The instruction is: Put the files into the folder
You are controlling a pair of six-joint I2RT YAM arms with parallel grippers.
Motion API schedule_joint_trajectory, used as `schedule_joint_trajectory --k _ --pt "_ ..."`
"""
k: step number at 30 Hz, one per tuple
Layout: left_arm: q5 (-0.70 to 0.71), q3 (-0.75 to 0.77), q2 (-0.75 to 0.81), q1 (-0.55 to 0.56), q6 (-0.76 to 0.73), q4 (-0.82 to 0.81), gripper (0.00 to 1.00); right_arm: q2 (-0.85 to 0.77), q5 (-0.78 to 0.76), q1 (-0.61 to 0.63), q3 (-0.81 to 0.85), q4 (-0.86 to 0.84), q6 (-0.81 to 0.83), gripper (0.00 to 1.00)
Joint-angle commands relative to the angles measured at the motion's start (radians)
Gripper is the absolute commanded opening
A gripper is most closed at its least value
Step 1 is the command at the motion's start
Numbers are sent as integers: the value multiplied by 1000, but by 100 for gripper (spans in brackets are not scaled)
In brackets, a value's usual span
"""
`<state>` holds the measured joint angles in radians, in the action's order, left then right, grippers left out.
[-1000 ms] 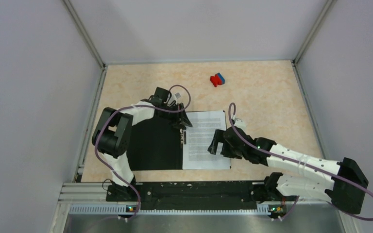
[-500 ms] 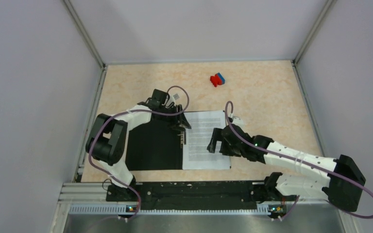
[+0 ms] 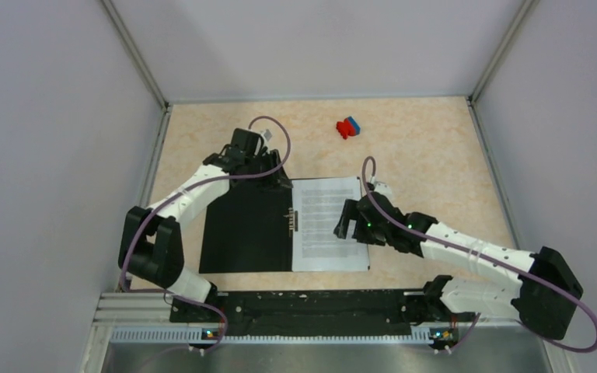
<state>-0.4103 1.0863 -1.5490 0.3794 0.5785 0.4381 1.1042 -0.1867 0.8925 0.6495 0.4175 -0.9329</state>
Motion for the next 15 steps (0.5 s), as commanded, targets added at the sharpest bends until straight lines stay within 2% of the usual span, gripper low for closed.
schedule_joint_trajectory --k 1,5,15 --pt "206 45 69 11 -55 125 45 -62 10 -116 -23 -27 51 82" --pt "246 10 59 30 -52 126 39 -75 10 -200 -42 -9 112 68" --pt "290 -16 17 88 -39 112 38 80 26 -202 -53 -79 175 61"
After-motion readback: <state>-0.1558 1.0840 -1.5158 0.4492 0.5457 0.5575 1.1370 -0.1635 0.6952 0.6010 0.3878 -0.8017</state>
